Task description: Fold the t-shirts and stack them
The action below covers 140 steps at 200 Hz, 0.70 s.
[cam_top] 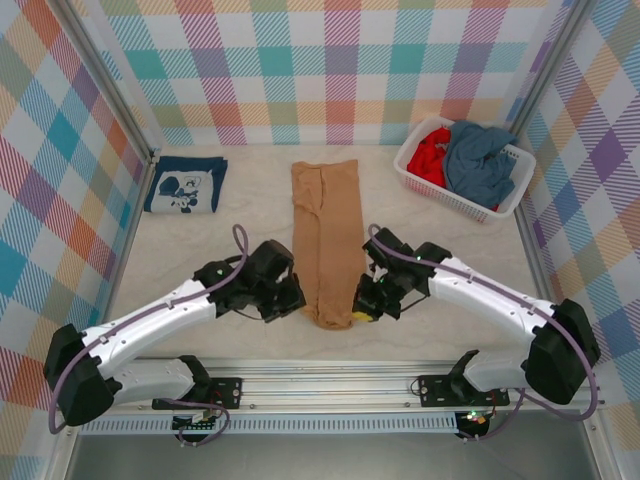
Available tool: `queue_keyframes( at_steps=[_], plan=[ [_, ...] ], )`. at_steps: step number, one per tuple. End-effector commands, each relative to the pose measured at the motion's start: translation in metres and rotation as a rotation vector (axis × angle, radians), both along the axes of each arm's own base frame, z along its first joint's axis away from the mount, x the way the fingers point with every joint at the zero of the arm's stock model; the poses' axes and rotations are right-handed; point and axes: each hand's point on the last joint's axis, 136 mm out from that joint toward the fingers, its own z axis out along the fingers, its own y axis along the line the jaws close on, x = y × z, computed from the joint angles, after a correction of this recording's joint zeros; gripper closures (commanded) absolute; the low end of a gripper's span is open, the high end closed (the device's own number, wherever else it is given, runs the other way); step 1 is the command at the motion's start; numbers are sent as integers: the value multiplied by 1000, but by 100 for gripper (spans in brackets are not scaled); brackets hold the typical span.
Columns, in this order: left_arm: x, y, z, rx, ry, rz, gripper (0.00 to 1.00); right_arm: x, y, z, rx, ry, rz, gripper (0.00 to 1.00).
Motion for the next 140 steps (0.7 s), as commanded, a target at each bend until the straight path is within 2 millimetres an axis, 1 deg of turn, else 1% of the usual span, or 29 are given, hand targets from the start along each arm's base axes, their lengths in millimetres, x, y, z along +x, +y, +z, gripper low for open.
queue_keyframes(
  at_steps=[1, 22, 36, 44, 63, 84, 104, 120, 125, 140],
  plan=[
    [26, 13, 1, 15, -13, 63, 100, 23, -2, 7, -8, -7, 17, 100],
    [60, 15, 0, -16, -17, 123, 100, 59, 6, 14, 7, -38, 13, 100],
    [84, 21, -3, -13, -21, 159, 100, 81, 8, 18, 10, -57, 2, 100],
    [98, 22, -1, -20, -32, 172, 100, 94, 8, 20, 14, -72, -8, 100],
    [126, 22, -3, -24, -34, 186, 100, 123, 9, 23, 19, -93, -22, 100],
    [156, 24, -5, -16, -43, 192, 100, 156, 15, 28, 30, -123, -20, 100],
    [187, 27, -8, 1, -55, 210, 100, 185, 14, 25, 18, -129, -36, 100],
    [211, 28, -12, 14, -60, 216, 100, 207, 9, 17, 2, -123, -61, 100],
    [218, 27, -9, 11, -70, 215, 100, 214, 7, 14, 1, -127, -69, 100],
    [240, 27, -16, 28, -69, 213, 100, 234, 2, 5, -8, -128, -89, 100]
  ],
)
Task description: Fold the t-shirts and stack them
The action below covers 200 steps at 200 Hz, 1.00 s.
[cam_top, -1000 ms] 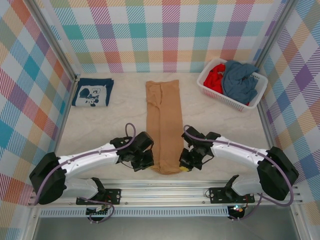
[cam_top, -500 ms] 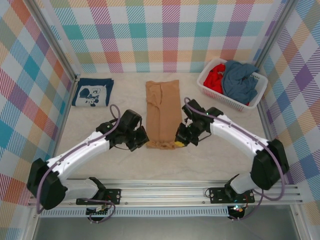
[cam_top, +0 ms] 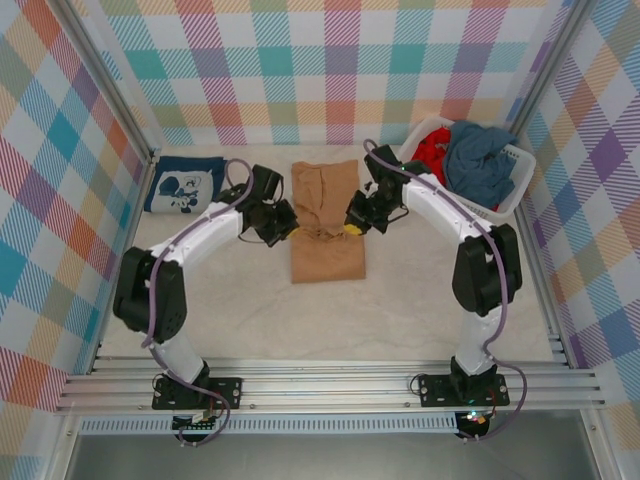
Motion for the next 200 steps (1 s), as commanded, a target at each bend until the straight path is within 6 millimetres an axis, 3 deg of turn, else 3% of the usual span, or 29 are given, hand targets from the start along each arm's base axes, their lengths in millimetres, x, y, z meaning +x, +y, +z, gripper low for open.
queue_keyframes(
  at_steps=[1, 39, 98, 114, 133, 143, 167, 200],
  plan=[
    [32, 0, 1, 13, -35, -28, 100, 21, -10, -11, -26, 9, 1, 100],
    [67, -4, -18, 30, -12, -44, 100, 56, -10, -32, -8, 24, -1, 100],
    [90, 0, -37, 55, 16, -39, 100, 88, -7, -51, 7, 31, -8, 100],
    [93, 4, -36, 72, 15, -29, 94, 95, -4, -55, 9, 18, 19, 74],
    [94, 13, -26, 104, -2, 1, 61, 105, -9, -46, -19, -35, 37, 56],
    [91, 19, -19, 128, -9, 14, 54, 107, -14, -38, -30, -56, 36, 53],
    [72, 32, -8, 149, -15, 52, 49, 97, -33, -23, -89, -85, 19, 50],
    [11, 24, -36, 67, 94, 13, 50, 38, -43, -36, -67, -34, -1, 50]
  ],
)
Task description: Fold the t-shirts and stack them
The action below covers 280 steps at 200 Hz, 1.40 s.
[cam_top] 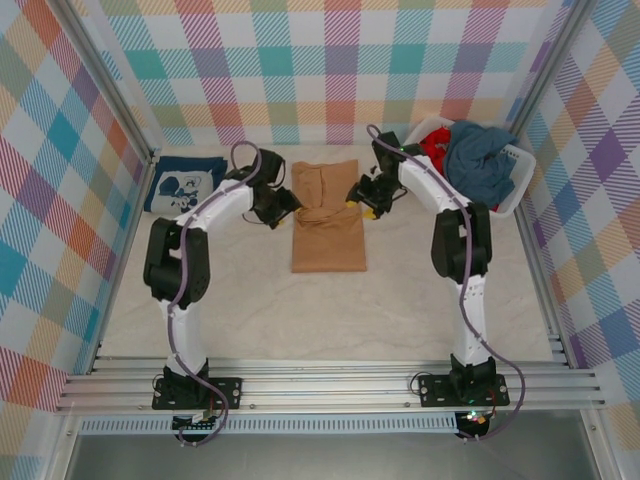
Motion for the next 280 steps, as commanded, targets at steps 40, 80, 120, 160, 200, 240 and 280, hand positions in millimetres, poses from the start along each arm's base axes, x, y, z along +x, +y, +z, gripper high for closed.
queue_keyframes(
  at_steps=[40, 80, 120, 160, 200, 240, 280],
  plan=[
    [-72, -19, -29, -116, 111, -49, 78, -83, -10, -17, 74, 29, -36, 68],
    [-24, -41, -30, -145, 64, -25, 88, -64, 0, -27, 83, 11, -16, 87],
    [5, -49, -43, -104, 88, -33, 90, -57, 5, -23, 97, 18, -31, 89],
    [34, -42, -55, -51, 83, -38, 91, -63, 7, -12, 105, 6, -29, 89],
    [75, -34, -37, -43, 6, -13, 91, -79, 2, -15, 103, 17, -33, 89],
    [96, -31, -35, -42, -4, -12, 91, -90, 0, -22, 95, 38, -31, 89],
    [89, -21, -3, -27, -56, -47, 89, -84, 1, -16, 91, -5, -3, 84]
  ],
)
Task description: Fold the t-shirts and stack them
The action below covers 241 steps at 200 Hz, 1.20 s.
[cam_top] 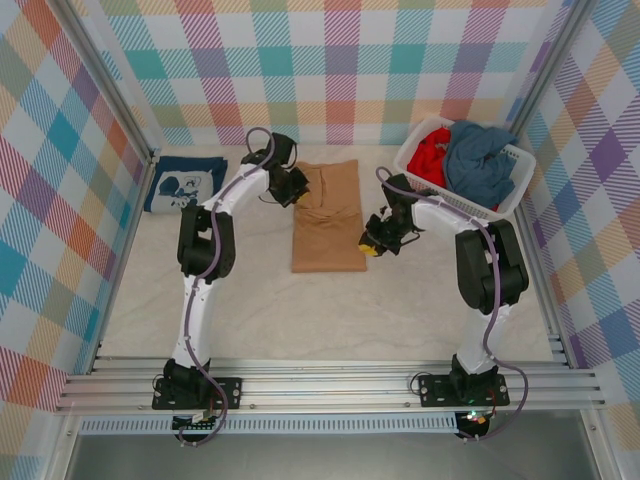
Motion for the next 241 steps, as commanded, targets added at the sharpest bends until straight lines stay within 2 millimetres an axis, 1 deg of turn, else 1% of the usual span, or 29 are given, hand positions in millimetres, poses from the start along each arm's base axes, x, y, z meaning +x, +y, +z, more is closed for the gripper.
queue_keyframes(
  at_steps=[1, 13, 18, 19, 21, 31, 46, 50, 57, 75, 90, 104, 121, 132, 155, 194, 202, 214, 228, 241],
  plan=[
    [-15, 13, 20, 34, -1, -30, 89, 7, 7, 21, 23, -73, 36, 83],
    [-32, 13, 23, 29, 18, -22, 89, 22, 15, 24, 39, -100, 52, 85],
    [-41, 12, 20, 21, 31, -15, 88, 29, 20, 24, 52, -102, 60, 86],
    [-43, 12, 25, 16, 25, -14, 88, 30, 21, 24, 55, -101, 61, 86],
    [-45, 11, 26, 8, 23, -11, 89, 32, 23, 24, 58, -99, 64, 86],
    [-62, 4, 20, -26, 36, -4, 89, 41, 32, 17, 62, -84, 72, 88],
    [-83, -5, 16, -53, 55, 0, 91, 52, 45, 6, 69, -71, 75, 89],
    [-87, -8, 18, -65, 50, 3, 91, 55, 48, 4, 74, -67, 72, 89],
    [-97, -13, 12, -76, 64, 4, 91, 61, 53, 1, 88, -67, 62, 89],
    [-113, -31, 6, -98, 73, -24, 92, 75, 66, -3, 115, -70, 47, 89],
    [-125, -36, -7, -69, 103, -53, 93, 86, 75, -5, 128, -80, 49, 89],
    [-133, -36, -19, -57, 122, -58, 93, 96, 82, -5, 143, -94, 43, 89],
    [-141, -30, -32, -24, 144, -57, 94, 109, 88, -7, 158, -106, 29, 89],
    [-144, -26, -36, -9, 148, -57, 94, 115, 91, -13, 159, -98, 21, 89],
    [-146, -23, -40, 12, 153, -68, 94, 128, 93, -25, 153, -96, -7, 88],
    [-151, -18, -45, 41, 167, -89, 94, 149, 97, -33, 166, -99, -57, 87],
    [-152, -17, -42, 48, 162, -89, 94, 153, 98, -31, 168, -102, -56, 86],
    [-149, -14, -30, 56, 131, -88, 93, 157, 100, -23, 177, -119, -43, 83],
    [-147, -11, -8, 62, 87, -86, 84, 159, 101, 3, 186, -181, -6, 78],
    [-149, -5, 10, 80, 54, -87, 72, 154, 97, 32, 186, -238, 23, 73]
  ],
)
